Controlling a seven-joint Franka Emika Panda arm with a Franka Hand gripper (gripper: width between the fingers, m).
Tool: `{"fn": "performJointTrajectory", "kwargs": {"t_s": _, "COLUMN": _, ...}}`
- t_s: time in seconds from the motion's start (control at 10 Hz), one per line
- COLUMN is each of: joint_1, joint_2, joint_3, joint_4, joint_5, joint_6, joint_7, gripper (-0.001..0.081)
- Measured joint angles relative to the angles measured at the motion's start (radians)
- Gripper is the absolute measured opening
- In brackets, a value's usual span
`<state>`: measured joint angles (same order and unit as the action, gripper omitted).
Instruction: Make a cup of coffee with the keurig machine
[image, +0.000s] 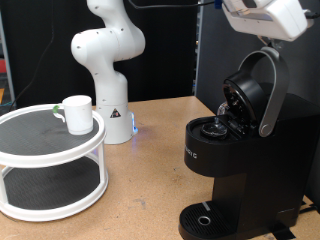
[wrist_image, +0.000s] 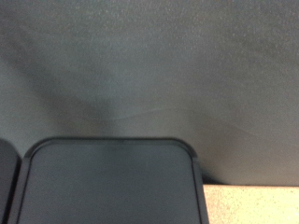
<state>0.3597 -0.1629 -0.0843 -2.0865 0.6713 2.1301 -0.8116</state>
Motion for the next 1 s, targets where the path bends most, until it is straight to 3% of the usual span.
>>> {"fn": "performJointTrajectory", "kwargs": {"t_s": 0.6, "joint_1": -0.076, "joint_2": -0.039, "joint_3": -0.070, "joint_4": -0.023, "joint_5": -0.147, "joint_6": -0.078, "joint_7": -0.035, "gripper": 0.0007}}
{"fn": "performJointTrajectory", "kwargs": {"t_s": 1.0, "joint_1": -0.116, "joint_2": -0.023, "joint_3": -0.091, "joint_4": -0.058, "joint_5": -0.261, "joint_6": -0.057, "joint_7": -0.040, "gripper": 0.0007}}
